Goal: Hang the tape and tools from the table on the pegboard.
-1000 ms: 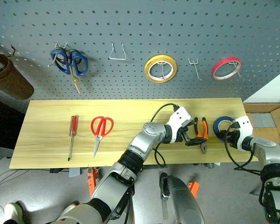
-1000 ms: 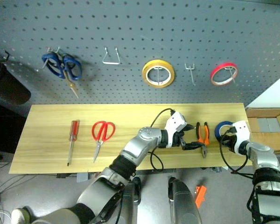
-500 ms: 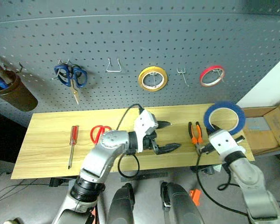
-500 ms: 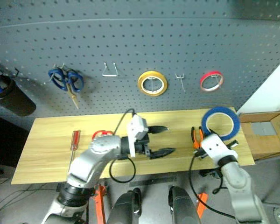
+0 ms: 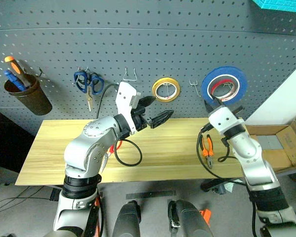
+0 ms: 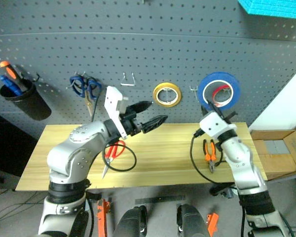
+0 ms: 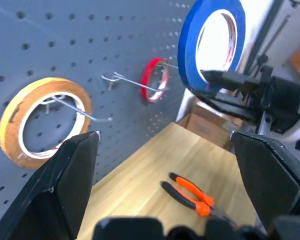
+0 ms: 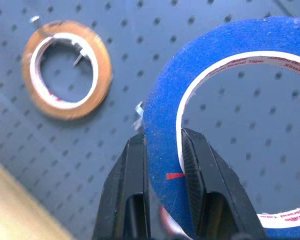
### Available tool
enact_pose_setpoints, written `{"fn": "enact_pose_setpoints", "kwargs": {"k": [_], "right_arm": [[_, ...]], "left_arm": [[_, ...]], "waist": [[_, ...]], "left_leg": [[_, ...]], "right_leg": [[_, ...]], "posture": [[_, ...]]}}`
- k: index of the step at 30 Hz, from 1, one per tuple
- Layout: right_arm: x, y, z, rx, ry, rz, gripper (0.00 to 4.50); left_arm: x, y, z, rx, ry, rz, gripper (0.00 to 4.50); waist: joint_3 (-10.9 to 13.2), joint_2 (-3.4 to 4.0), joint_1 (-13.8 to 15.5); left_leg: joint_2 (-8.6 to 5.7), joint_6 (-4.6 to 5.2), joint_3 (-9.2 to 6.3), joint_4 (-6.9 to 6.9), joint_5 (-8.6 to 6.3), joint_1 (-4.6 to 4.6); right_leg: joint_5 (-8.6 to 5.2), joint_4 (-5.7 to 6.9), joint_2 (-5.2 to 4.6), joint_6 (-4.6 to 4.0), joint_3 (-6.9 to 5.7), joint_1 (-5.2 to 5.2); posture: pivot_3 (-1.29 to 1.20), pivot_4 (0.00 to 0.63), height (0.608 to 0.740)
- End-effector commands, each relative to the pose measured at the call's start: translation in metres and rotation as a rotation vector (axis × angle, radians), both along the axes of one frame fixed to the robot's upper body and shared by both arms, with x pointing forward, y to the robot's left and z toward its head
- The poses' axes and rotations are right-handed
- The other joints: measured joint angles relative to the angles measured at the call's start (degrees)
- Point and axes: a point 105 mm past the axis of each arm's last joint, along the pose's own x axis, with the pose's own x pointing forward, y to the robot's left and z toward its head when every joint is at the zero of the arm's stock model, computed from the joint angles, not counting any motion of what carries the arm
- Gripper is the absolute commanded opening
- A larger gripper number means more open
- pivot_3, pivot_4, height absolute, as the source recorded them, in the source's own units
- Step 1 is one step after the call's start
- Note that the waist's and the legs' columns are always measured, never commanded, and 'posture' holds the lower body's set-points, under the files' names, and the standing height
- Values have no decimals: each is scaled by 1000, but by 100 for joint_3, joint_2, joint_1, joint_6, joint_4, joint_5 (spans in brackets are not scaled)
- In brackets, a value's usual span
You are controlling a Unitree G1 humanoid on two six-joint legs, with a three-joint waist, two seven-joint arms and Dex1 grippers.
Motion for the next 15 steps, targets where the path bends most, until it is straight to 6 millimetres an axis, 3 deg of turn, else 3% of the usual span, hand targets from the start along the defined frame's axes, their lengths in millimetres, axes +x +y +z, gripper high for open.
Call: {"fn": "enact_pose_setpoints", "kwargs": {"k": [1,7,13,15], "right_arm": [[0,5,20,68,-42,95,374],[3,30,5,140,121,283,374],[1,30,-3,153,180,300,374],[1,32,-18,138,266,310,374]], "left_arm": [[-2,-7,12,-4,-77,-16,4500],[0,-6,8,0,-76,-13,4500],[-1,-4,3,7,-64,-5,4500],[-1,-3,3,8,-62,-3,4500]], "waist": [[-45,5,-3],[-82,8,-7],[-88,9,1],[-89,9,5]], "left_leg": [[0,0,1,-2,0,0],[12,-5,2,7,3,5],[13,-1,1,23,11,8],[14,0,-1,30,11,8]], "right_leg": [[0,0,0,0,1,1],[6,14,11,-10,2,2],[12,32,11,-21,3,2],[14,35,11,-24,1,4]], "posture": [[-10,106,740],[-1,104,740],[5,113,740],[4,117,740]]}}
